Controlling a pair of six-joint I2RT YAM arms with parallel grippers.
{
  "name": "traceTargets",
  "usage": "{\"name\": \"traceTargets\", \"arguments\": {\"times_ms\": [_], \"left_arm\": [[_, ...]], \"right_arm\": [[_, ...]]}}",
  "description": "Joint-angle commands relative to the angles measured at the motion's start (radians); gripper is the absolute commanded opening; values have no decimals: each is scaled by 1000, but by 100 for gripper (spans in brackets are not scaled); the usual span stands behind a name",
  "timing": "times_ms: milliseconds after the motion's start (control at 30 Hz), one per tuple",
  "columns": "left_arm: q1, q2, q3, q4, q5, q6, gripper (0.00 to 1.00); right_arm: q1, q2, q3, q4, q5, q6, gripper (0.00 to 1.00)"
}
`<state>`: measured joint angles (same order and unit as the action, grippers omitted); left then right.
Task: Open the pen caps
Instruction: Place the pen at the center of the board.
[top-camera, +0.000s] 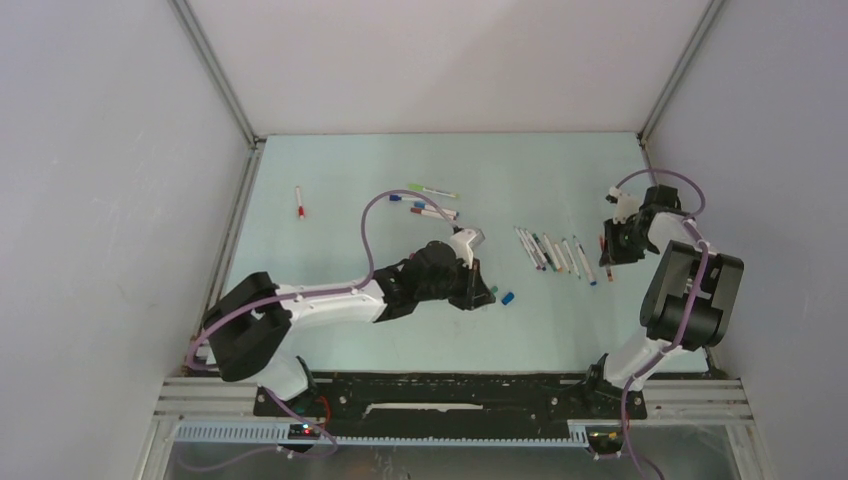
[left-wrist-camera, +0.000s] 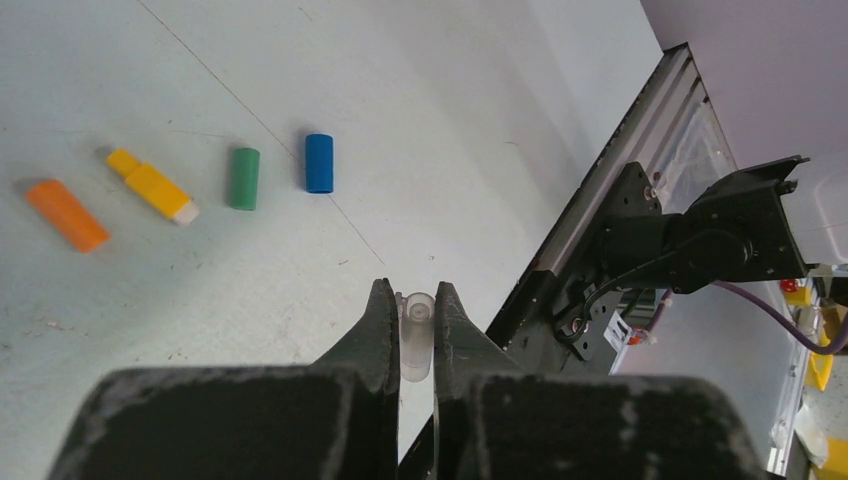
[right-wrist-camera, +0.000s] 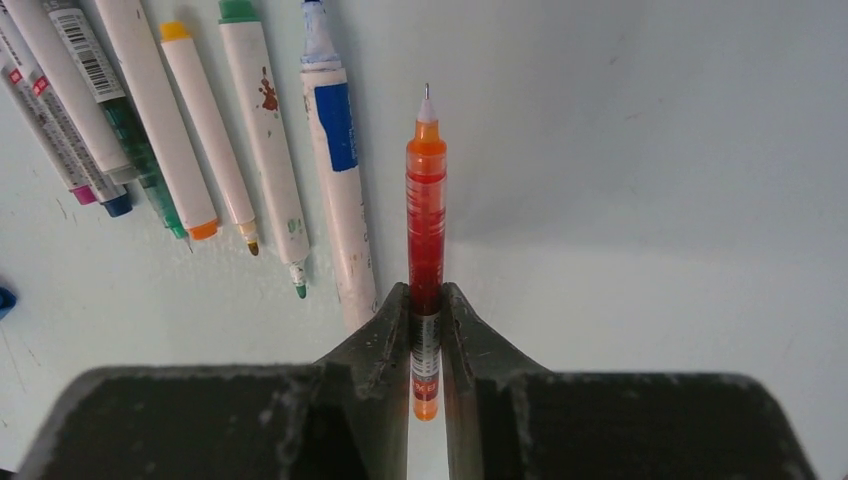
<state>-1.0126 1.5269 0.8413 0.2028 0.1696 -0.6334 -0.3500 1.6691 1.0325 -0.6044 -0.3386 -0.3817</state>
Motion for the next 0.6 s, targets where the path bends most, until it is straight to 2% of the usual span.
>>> {"name": "traceTargets", "arguments": {"times_ms": [0,333,567], "left_arm": [[-20,24,73,-13,-12,36,0],[-41,63,125,-64,-12,64,1],[-76,106,212,-147,-40,112,1]], "right_arm": [[6,36,43,4,3,9,17],[6,67,58,-18,13,11,28],[-24,12,61,-51,-57,-9,32]]}}
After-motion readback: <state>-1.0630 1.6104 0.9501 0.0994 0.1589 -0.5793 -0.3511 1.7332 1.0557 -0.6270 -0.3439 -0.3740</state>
